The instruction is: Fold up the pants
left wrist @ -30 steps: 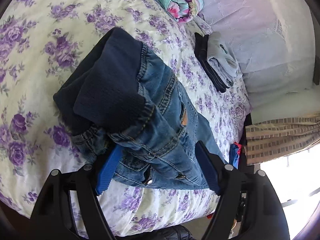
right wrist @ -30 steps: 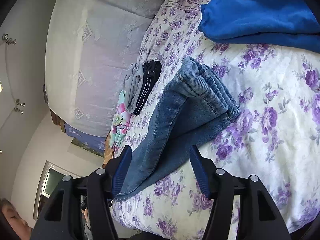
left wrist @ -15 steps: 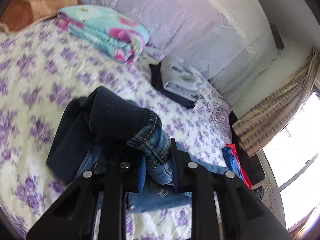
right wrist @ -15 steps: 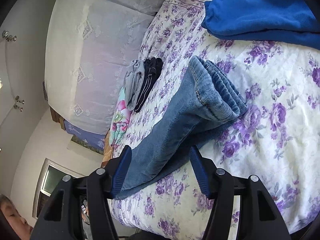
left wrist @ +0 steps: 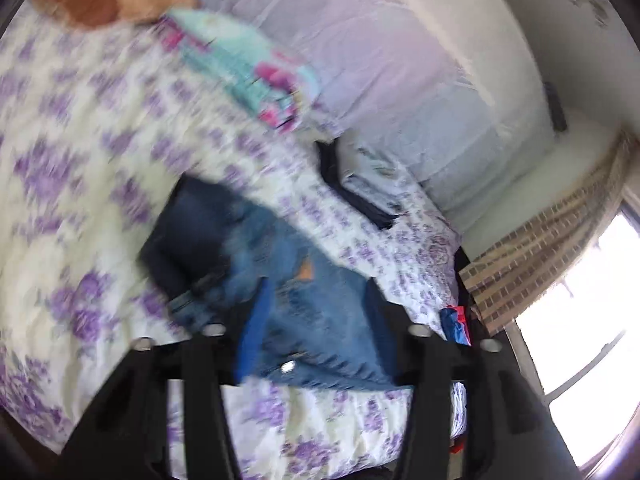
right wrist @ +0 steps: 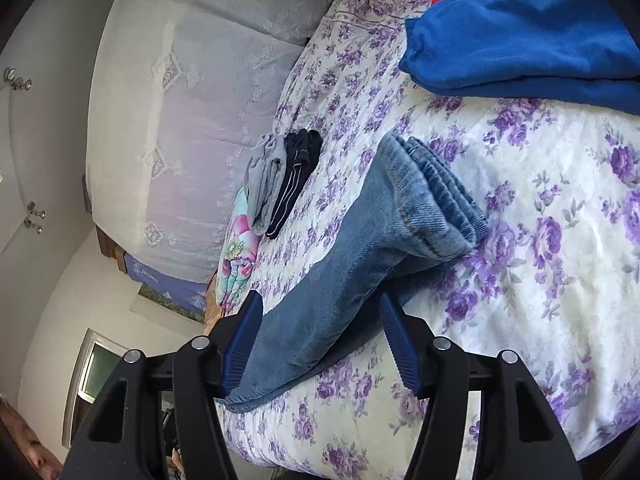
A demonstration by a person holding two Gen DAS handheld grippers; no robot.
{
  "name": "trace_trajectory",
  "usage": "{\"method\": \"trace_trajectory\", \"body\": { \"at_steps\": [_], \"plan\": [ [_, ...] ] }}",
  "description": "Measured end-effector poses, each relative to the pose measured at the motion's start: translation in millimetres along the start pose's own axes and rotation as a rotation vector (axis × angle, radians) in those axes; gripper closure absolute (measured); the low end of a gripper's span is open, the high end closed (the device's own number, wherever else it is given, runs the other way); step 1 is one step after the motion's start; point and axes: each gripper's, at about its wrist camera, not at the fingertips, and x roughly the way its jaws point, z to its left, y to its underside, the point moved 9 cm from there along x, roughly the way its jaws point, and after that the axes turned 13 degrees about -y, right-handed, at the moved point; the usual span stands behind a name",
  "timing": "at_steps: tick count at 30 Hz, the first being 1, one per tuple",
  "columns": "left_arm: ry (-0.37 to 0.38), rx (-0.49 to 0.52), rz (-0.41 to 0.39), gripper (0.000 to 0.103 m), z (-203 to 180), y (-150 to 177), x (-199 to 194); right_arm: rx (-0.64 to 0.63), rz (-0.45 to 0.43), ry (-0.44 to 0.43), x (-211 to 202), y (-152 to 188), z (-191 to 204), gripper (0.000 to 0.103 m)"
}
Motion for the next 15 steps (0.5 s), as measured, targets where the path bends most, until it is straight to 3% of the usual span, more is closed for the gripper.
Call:
{"method": "trace_trajectory", "body": {
  "at_steps": [1, 2, 5, 9, 15],
  "plan": [
    [0.004, 0.032, -0.02, 0.029, -12.2, -2.1, -2.8, 0.014, -0.013, 0.005, -1.7, -1.8, -3.2, 0.041],
    [0.001, 0.061, -0.033, 0.023, -23.1, -3.9, -1.4, 0.028, -0.025, 0.01, -3.2, -3.4, -6.7, 0.041],
    [-0.033, 0.129, -0.023, 0.022, -39.3, -3.1, 17.8, 0.065, -0.053, 0.019, -6.3, -5.8, -17.1, 0.047],
    [-0.125, 0.056, 0.099, 0.022, -1.7, 16.9, 71.5, 0.125, -0.05, -0.017, -0.9, -4.7, -23.9, 0.048],
    [-0.066, 0.065, 0.098, 0.022, 4.6, 24.5, 71.8, 0.2, -0.031, -0.05, 25.6, -10.6, -21.5, 0.048]
  ]
}}
